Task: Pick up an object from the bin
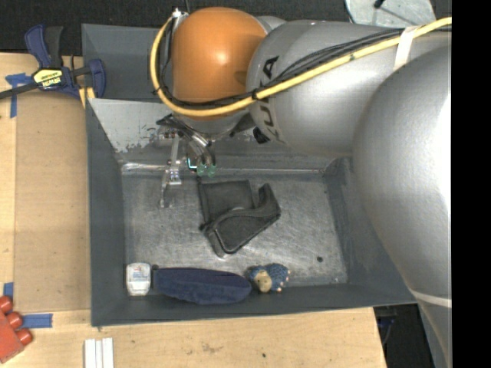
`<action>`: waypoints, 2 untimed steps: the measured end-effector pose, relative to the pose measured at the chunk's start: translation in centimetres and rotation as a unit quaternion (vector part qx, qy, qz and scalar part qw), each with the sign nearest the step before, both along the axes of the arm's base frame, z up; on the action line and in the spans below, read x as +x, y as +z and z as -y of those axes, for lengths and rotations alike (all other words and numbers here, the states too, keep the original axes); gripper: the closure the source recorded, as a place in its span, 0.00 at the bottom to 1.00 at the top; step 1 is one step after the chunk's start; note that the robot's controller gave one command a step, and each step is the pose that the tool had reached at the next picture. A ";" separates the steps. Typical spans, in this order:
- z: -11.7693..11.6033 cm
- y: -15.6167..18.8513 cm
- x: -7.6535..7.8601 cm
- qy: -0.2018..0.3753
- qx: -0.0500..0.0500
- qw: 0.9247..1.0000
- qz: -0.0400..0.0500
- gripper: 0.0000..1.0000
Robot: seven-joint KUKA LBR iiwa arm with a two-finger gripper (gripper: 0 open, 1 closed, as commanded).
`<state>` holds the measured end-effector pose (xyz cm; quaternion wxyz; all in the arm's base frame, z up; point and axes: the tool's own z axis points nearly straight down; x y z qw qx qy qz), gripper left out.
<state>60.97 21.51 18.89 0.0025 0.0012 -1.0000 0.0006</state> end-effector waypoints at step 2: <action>16.2 -7.8 -7.0 0.043 -0.001 0.999 0.001 0.00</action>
Offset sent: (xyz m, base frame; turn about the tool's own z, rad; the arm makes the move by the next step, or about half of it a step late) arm 0.0138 -0.0797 -0.1075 -0.0526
